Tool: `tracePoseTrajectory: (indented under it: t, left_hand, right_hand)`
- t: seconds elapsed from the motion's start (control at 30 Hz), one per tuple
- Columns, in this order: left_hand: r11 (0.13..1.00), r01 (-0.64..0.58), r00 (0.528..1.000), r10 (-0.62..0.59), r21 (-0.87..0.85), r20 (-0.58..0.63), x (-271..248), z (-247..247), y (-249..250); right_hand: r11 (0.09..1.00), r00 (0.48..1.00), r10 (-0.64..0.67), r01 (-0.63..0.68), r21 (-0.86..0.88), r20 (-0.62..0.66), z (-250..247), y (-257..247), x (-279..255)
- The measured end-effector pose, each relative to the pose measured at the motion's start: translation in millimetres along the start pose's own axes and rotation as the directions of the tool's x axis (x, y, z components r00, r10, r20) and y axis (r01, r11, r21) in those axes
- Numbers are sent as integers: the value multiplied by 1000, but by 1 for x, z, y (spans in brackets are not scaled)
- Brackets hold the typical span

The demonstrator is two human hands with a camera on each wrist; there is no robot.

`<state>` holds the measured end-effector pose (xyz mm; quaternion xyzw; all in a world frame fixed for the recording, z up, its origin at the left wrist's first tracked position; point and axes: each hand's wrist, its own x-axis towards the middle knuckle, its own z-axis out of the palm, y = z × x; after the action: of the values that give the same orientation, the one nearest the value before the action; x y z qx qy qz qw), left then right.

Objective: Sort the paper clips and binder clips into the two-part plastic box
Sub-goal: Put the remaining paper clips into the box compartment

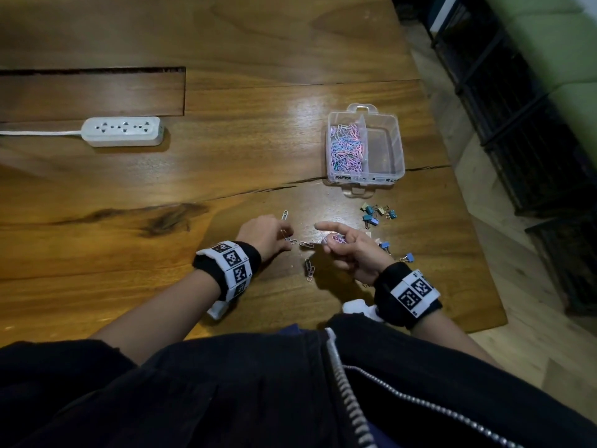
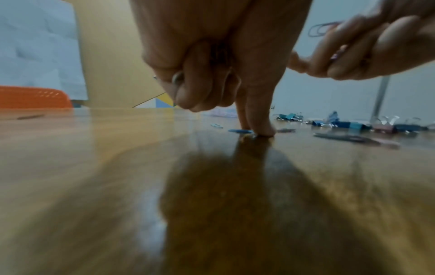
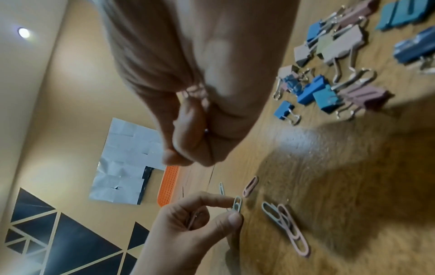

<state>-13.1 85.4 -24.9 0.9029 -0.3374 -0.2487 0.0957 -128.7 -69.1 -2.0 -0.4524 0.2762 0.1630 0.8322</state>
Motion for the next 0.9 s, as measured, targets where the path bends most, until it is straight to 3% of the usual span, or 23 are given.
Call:
tracePoseTrajectory:
  t: [0.13, 0.23, 0.27, 0.33, 0.37, 0.4, 0.43, 0.5, 0.53, 0.57, 0.6, 0.67, 0.83, 0.9]
  left_hand:
    - [986, -102, 994, 106, 133, -21, -3, 1, 3]
    - [987, -111, 994, 110, 120, 13, -7, 4, -1]
    - [995, -94, 995, 93, 45, 32, -8, 5, -3]
    - [965, 8, 999, 4, -264, 45, -9, 5, -8]
    - [880, 80, 997, -64, -467, 50, -8, 5, -10]
    - [727, 146, 989, -127, -671, 77, -7, 6, -13]
    - [517, 191, 979, -156, -834, 128, -7, 5, -17]
    - [90, 242, 967, -104, -966, 232, -9, -1, -22]
    - [-53, 257, 964, -60, -965, 260, -9, -4, -25]
    - [-116, 264, 962, -39, -957, 270, -9, -6, -27]
    - [-120, 272, 959, -47, -955, 279, -9, -8, -28]
    - [-40, 277, 954, -111, -960, 279, -7, -9, -26]
    - [133, 310, 946, -141, -941, 292, -5, -8, -26]
    - [278, 333, 940, -174, -901, 293, -9, -8, -23]
  right_hand:
    - [996, 998, 63, -63, 69, 0, 6, 3, 2]
    - [996, 996, 86, -86, 6, -39, 12, 6, 4]
    - [994, 994, 75, -80, -70, -79, 14, 8, 5]
    - [956, 984, 37, -85, -281, -172, 19, 10, 6]
    - [917, 977, 19, -102, -386, -214, 21, 12, 6]
    - [863, 968, -3, -123, -489, -249, 23, 14, 6]
    - [780, 959, -45, -141, -610, -279, 24, 17, 5]
    - [486, 941, -184, -165, -858, -285, 26, 22, 4]
    - [327, 932, -244, -182, -927, -269, 28, 24, 2]
    - [209, 926, -281, -195, -958, -250, 30, 26, 1]
    - [136, 925, -298, -203, -970, -235, 31, 28, 1]
    - [89, 926, -307, -204, -975, -221, 32, 34, 4]
    - [174, 944, -263, -158, -972, -200, 32, 41, 11]
    - [180, 955, -227, -149, -972, -188, 32, 41, 12]
